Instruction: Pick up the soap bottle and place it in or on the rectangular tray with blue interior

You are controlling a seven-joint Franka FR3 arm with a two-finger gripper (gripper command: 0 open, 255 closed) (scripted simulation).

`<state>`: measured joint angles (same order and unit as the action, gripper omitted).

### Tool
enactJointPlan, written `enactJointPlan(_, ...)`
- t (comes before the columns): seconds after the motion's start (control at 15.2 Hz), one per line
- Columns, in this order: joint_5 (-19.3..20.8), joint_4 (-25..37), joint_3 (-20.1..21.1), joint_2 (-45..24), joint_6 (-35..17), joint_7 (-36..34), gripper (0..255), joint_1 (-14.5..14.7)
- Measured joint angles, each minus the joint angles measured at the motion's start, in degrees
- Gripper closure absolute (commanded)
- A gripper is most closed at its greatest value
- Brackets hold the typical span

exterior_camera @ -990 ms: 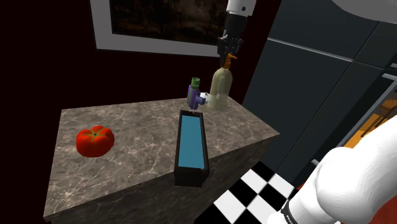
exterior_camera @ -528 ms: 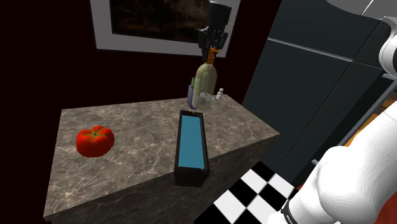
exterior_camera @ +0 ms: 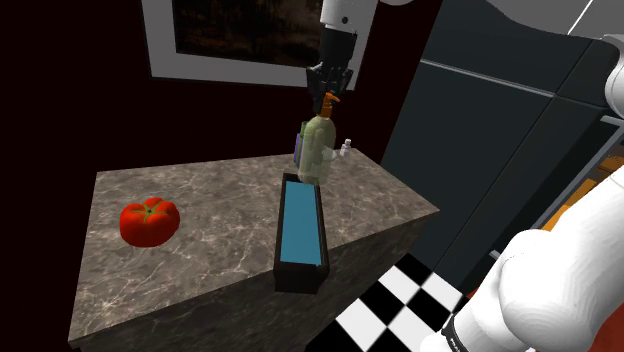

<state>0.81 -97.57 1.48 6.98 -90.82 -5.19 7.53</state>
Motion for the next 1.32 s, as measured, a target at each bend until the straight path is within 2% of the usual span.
enactJointPlan(0.59, 0.0, -8.8, 0.0, 1.5, -7.4, -0.2, 255, 0.0)
enactJointPlan(1.32, 0.0, -16.7, 0.1, 1.1, -15.7, -0.4, 255, 0.1)
